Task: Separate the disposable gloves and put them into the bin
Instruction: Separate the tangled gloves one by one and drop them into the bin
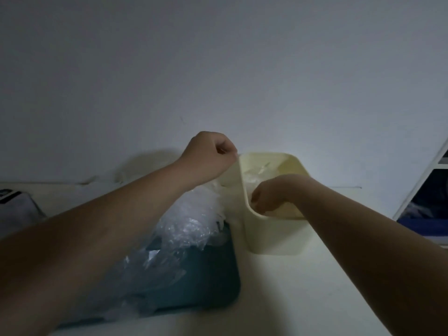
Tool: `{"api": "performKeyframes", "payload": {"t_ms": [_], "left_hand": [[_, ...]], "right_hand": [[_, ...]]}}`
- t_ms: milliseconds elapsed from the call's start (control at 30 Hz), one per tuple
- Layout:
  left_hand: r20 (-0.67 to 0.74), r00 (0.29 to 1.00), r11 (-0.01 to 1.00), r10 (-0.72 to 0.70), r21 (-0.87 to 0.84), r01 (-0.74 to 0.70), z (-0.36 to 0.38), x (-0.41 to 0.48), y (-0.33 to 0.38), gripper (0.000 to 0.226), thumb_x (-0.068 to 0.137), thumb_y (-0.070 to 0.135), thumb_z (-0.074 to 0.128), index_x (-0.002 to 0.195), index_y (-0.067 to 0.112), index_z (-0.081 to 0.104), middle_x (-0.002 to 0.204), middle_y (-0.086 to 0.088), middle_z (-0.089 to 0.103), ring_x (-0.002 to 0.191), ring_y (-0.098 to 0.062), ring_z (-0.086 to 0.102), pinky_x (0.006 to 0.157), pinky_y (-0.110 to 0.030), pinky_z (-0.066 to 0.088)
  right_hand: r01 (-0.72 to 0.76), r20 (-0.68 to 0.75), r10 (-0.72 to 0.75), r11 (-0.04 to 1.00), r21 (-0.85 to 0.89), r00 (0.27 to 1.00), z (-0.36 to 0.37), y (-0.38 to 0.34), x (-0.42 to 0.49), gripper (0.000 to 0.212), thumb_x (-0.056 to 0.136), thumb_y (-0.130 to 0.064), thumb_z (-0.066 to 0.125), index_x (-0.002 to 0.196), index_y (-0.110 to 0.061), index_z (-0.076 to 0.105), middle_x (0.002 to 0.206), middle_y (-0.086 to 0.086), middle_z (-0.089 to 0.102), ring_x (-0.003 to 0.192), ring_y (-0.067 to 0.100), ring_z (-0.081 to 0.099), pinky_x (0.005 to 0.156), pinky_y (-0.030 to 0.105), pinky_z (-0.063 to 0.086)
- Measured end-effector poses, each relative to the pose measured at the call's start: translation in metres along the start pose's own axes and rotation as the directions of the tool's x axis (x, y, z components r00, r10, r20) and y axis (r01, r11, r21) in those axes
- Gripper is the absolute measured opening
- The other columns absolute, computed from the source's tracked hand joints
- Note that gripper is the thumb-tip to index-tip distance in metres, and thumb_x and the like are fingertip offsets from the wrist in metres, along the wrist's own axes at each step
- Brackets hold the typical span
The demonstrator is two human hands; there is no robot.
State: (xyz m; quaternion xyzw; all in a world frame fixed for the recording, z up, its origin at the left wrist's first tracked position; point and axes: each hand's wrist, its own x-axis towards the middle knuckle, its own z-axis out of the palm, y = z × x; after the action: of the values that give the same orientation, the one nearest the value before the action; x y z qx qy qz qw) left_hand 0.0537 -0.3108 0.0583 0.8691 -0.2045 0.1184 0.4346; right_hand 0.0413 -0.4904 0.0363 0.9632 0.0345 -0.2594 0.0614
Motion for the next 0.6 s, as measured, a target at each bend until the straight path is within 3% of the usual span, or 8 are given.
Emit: {"api": "performKeyframes", "payload": {"t_ms": [100, 200, 267, 367, 433, 467, 533, 600], "left_hand": [[0.083, 0.996, 0.998, 0.018, 0.058, -0.023, -0.031, -0.035, -0.008, 0.007, 0.093, 0.024, 0.075, 0.088, 0.025, 0.079, 0.08, 0.017, 0.074, 0.075, 0.001, 0.07, 0.072, -0.018, 0.055], [0.25, 0.967, 0.983, -0.054, 0.181, 0.008, -0.054, -0.075, -0.019, 0.016, 0.092, 0.034, 0.078, 0.078, 0.024, 0.077, 0.075, 0.014, 0.074, 0.068, -0.005, 0.07, 0.065, -0.025, 0.06], [0.326, 0.938, 0.956, -0.117, 0.293, 0.017, -0.062, -0.1, -0.027, 0.028, 0.088, 0.044, 0.081, 0.072, 0.022, 0.075, 0.069, 0.009, 0.073, 0.061, -0.007, 0.067, 0.059, -0.025, 0.056], [0.423, 0.869, 0.89, -0.254, 0.453, 0.04, -0.068, -0.134, -0.049, 0.05, 0.076, 0.068, 0.079, 0.074, 0.019, 0.073, 0.07, 0.003, 0.072, 0.062, -0.013, 0.067, 0.056, -0.028, 0.051], [0.459, 0.831, 0.806, -0.315, 0.592, -0.021, -0.064, -0.151, -0.071, 0.062, 0.068, 0.081, 0.07, 0.079, 0.019, 0.07, 0.075, 0.0, 0.07, 0.069, -0.02, 0.068, 0.062, -0.032, 0.053], [0.455, 0.831, 0.781, -0.321, 0.624, -0.04, -0.063, -0.159, -0.081, 0.059, 0.069, 0.079, 0.069, 0.08, 0.022, 0.067, 0.078, 0.003, 0.068, 0.07, -0.017, 0.066, 0.065, -0.033, 0.056], [0.438, 0.853, 0.789, -0.283, 0.613, -0.053, -0.058, -0.172, -0.097, 0.04, 0.078, 0.067, 0.071, 0.08, 0.028, 0.061, 0.088, 0.01, 0.061, 0.077, -0.01, 0.062, 0.072, -0.036, 0.057], [0.398, 0.89, 0.839, -0.222, 0.543, -0.034, -0.057, -0.182, -0.111, 0.023, 0.088, 0.053, 0.072, 0.084, 0.033, 0.061, 0.096, 0.015, 0.053, 0.084, -0.006, 0.057, 0.077, -0.036, 0.053]], "right_hand": [[-0.035, -0.287, 0.049, 0.998, 0.052, 0.957, -0.017, 0.002, -0.008, 0.031, 0.096, -0.015, 0.05, 0.12, -0.003, 0.065, 0.117, 0.008, 0.066, 0.102, 0.027, 0.064, 0.086, 0.033, 0.05], [-0.088, -0.543, 0.152, 0.986, 0.143, 0.826, -0.029, -0.02, -0.042, 0.008, 0.087, -0.01, 0.051, 0.089, -0.012, 0.058, 0.087, 0.001, 0.061, 0.073, 0.02, 0.059, 0.067, 0.03, 0.045], [-0.024, -0.712, 0.133, 0.987, 0.161, 0.689, -0.027, -0.049, -0.059, 0.016, 0.082, -0.009, 0.05, 0.091, -0.015, 0.063, 0.092, 0.002, 0.066, 0.076, 0.023, 0.061, 0.066, 0.027, 0.041], [0.297, -0.852, -0.008, 0.939, 0.174, 0.524, -0.005, -0.102, -0.064, 0.035, 0.089, -0.014, 0.048, 0.114, -0.02, 0.071, 0.113, 0.003, 0.069, 0.102, 0.027, 0.065, 0.082, 0.034, 0.052], [0.482, -0.847, -0.086, 0.85, 0.212, 0.524, 0.013, -0.126, -0.061, 0.04, 0.093, -0.018, 0.047, 0.124, -0.024, 0.072, 0.118, 0.0, 0.072, 0.103, 0.021, 0.067, 0.09, 0.037, 0.057], [0.547, -0.827, -0.111, 0.796, 0.258, 0.551, 0.02, -0.135, -0.057, 0.041, 0.094, -0.018, 0.047, 0.127, -0.026, 0.071, 0.114, -0.003, 0.073, 0.094, 0.015, 0.067, 0.091, 0.036, 0.058], [0.623, -0.765, -0.159, 0.692, 0.365, 0.624, 0.033, -0.144, -0.048, 0.041, 0.095, -0.016, 0.048, 0.127, -0.026, 0.072, 0.094, -0.01, 0.069, 0.073, 0.004, 0.059, 0.084, 0.031, 0.057], [0.642, -0.718, -0.188, 0.631, 0.435, 0.67, 0.039, -0.148, -0.039, 0.04, 0.095, -0.012, 0.048, 0.124, -0.023, 0.074, 0.092, -0.009, 0.07, 0.077, 0.004, 0.064, 0.083, 0.028, 0.057]]}}
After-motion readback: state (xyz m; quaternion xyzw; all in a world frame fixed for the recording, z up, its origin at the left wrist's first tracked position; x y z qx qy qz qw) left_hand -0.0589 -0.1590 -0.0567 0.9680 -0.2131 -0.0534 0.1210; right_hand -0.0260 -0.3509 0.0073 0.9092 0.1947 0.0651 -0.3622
